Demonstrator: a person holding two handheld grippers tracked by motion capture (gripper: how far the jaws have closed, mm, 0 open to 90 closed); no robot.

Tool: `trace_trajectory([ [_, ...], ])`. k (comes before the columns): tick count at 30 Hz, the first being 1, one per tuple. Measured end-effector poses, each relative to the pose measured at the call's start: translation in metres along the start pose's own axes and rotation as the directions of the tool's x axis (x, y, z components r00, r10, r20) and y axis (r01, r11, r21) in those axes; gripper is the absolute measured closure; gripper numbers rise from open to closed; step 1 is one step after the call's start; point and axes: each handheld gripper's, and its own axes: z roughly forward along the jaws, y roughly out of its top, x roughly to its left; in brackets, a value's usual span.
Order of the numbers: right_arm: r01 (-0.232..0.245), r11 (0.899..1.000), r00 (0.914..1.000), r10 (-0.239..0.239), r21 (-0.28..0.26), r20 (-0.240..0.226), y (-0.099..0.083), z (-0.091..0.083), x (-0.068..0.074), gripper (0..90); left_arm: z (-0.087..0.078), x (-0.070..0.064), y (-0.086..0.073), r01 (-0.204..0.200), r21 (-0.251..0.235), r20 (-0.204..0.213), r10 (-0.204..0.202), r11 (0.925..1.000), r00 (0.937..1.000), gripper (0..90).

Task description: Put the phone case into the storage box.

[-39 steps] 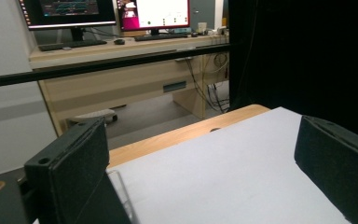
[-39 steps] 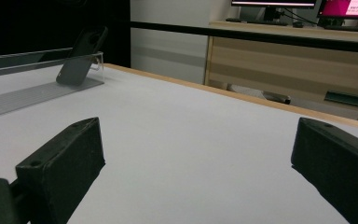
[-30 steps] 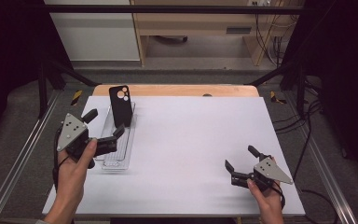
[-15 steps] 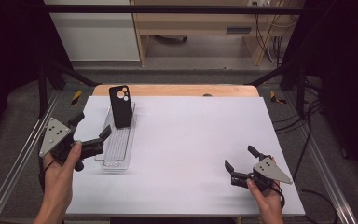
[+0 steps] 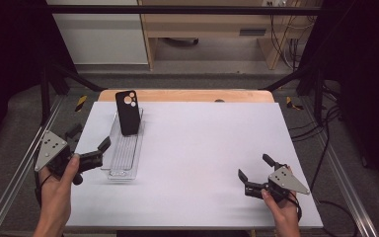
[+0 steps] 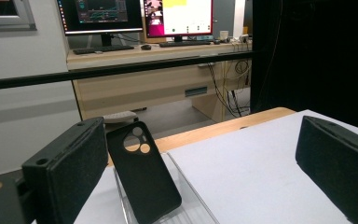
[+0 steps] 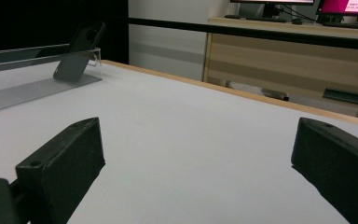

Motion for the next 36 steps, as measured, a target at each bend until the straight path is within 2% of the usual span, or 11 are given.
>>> trace_trajectory([
  [3,0.0,1.0,1.0,0.0,-0.001,0.0,0.0,0.0,0.0,2.5,-0.001,0.0,-0.002,0.002,-0.004,0.001,-0.002,1.0,1.0,1.9],
  [6,0.0,1.0,1.0,0.0,-0.001,0.0,0.0,0.0,0.0,2.5,-0.001,0.001,-0.003,-0.014,-0.004,0.003,0.014,0.9999,0.9999,1.8],
  [8,0.0,1.0,1.0,0.0,0.0,0.001,0.0,0.0,0.0,2.5,-0.002,0.002,-0.003,-0.035,-0.005,0.015,0.035,0.9994,0.9993,1.6],
  [10,0.001,1.0,1.0,-0.001,-0.001,0.001,0.0,0.0,0.0,2.5,-0.003,0.002,-0.004,-0.033,-0.01,0.027,0.033,0.9994,0.9991,1.1],
  [15,0.002,1.0,1.0,-0.002,-0.001,0.0,0.0,0.0,0.0,2.5,-0.005,0.002,-0.009,-0.046,-0.008,0.023,0.047,0.9989,0.9987,1.1],
  [22,0.003,1.0,1.0,-0.003,-0.001,0.0,0.0,0.0,0.0,2.5,-0.005,0.002,-0.023,-0.031,-0.002,0.015,0.031,0.9995,0.9994,1.1],
  [31,0.003,1.0,1.0,-0.003,0.002,0.0,0.0,0.0,0.0,2.5,-0.005,-0.006,-0.045,-0.058,0.009,0.012,0.058,0.9983,0.9982,1.1],
  [36,0.005,1.0,1.0,-0.005,0.004,-0.001,0.0,0.0,0.0,2.5,-0.005,-0.006,-0.057,-0.042,0.011,0.007,0.042,0.999,0.9991,1.2],
])
